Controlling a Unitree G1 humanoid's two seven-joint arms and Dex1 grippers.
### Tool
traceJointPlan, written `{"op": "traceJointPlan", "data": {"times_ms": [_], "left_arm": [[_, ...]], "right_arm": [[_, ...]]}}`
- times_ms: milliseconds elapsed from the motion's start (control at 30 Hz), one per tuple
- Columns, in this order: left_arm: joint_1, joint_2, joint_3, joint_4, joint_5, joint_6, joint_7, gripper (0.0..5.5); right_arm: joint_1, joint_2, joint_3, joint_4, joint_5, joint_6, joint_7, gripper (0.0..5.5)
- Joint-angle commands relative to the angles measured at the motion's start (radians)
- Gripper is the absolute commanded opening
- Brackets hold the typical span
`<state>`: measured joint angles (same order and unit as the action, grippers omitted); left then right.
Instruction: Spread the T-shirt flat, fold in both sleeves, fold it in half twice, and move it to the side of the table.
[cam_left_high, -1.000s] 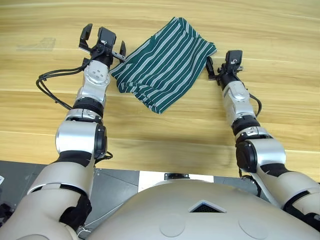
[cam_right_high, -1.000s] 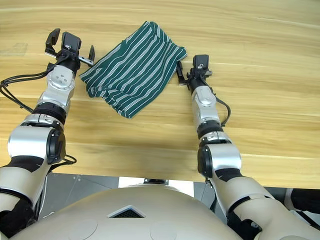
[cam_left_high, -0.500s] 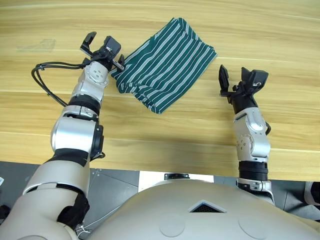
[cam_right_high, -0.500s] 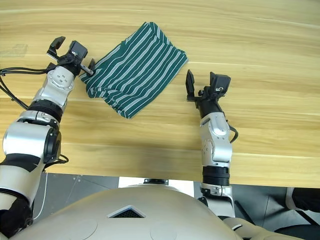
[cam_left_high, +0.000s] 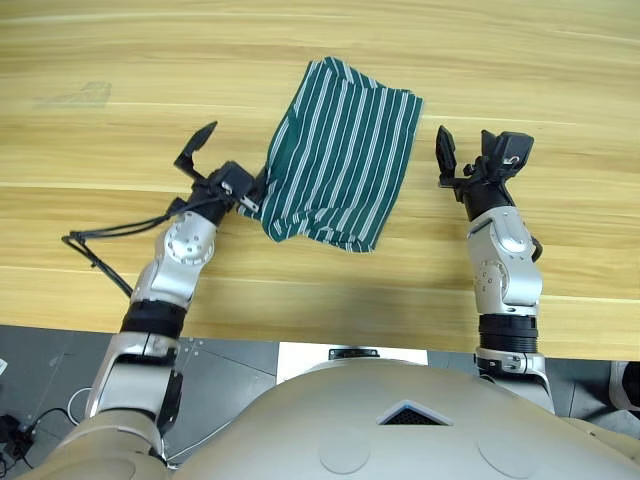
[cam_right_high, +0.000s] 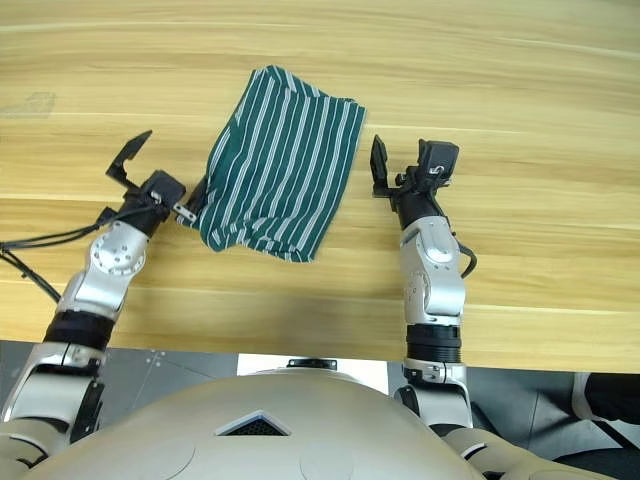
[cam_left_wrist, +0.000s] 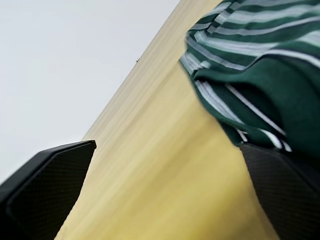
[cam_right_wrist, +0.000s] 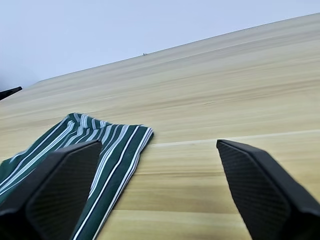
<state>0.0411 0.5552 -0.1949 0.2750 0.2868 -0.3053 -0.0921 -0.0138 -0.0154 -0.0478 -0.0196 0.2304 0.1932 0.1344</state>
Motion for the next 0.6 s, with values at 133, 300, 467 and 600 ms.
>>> {"op": "traceJointPlan", "data": {"times_ms": [133, 300, 467, 600], "left_arm": [[0.490, 0.017, -0.104, -0.401, -0.002, 0.318, -0.161, 5.36], [0.437, -0.052, -0.069, -0.390, -0.015, 0.385, -0.100, 5.36], [0.334, -0.147, 0.065, -0.297, -0.057, 0.379, 0.037, 5.36], [0.298, -0.195, 0.171, -0.250, -0.094, 0.358, 0.117, 5.36]], "right_arm": [[-0.054, -0.034, 0.069, -0.035, -0.085, 0.061, -0.004, 4.25], [0.029, -0.050, 0.206, -0.080, -0.219, 0.063, -0.020, 4.25], [0.212, -0.104, 0.329, -0.165, -0.377, 0.011, -0.046, 4.25], [0.326, -0.160, 0.346, -0.211, -0.445, -0.007, -0.048, 4.25]]}}
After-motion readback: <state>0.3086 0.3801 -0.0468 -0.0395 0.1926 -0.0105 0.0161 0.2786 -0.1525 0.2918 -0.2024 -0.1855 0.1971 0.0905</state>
